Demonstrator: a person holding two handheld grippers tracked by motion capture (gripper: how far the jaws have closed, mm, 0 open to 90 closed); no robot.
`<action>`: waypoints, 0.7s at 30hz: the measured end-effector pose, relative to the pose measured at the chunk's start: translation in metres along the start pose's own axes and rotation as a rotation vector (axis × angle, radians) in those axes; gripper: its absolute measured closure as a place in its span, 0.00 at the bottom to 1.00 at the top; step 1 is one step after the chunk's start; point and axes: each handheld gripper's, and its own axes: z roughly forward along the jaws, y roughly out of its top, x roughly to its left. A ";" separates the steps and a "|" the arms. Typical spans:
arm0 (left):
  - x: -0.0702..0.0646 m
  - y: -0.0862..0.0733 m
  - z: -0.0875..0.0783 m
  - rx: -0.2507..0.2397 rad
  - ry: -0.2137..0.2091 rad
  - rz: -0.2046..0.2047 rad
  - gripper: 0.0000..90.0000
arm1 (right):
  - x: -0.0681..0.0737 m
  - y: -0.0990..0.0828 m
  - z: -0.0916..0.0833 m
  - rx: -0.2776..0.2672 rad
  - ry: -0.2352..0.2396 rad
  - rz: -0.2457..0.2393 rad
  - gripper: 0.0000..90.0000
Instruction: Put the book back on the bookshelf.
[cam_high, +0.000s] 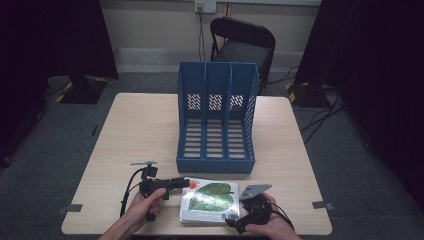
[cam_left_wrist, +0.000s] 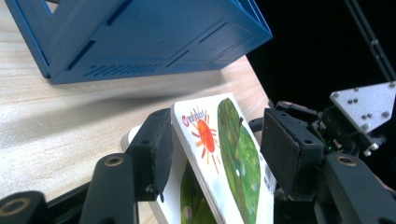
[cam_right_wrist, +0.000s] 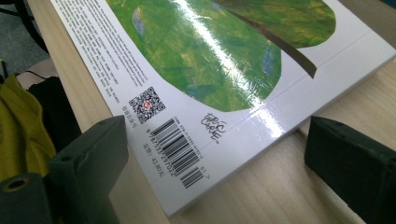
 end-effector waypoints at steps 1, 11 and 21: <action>-0.001 0.000 0.000 0.009 -0.002 0.000 0.49 | 0.000 0.000 0.000 0.000 0.000 0.002 0.06; -0.012 -0.008 0.014 0.177 0.024 0.104 0.55 | 0.000 0.004 0.003 -0.009 0.010 0.025 0.06; -0.014 -0.012 0.022 0.272 0.000 0.167 0.52 | 0.004 0.013 0.013 -0.029 0.018 0.026 0.07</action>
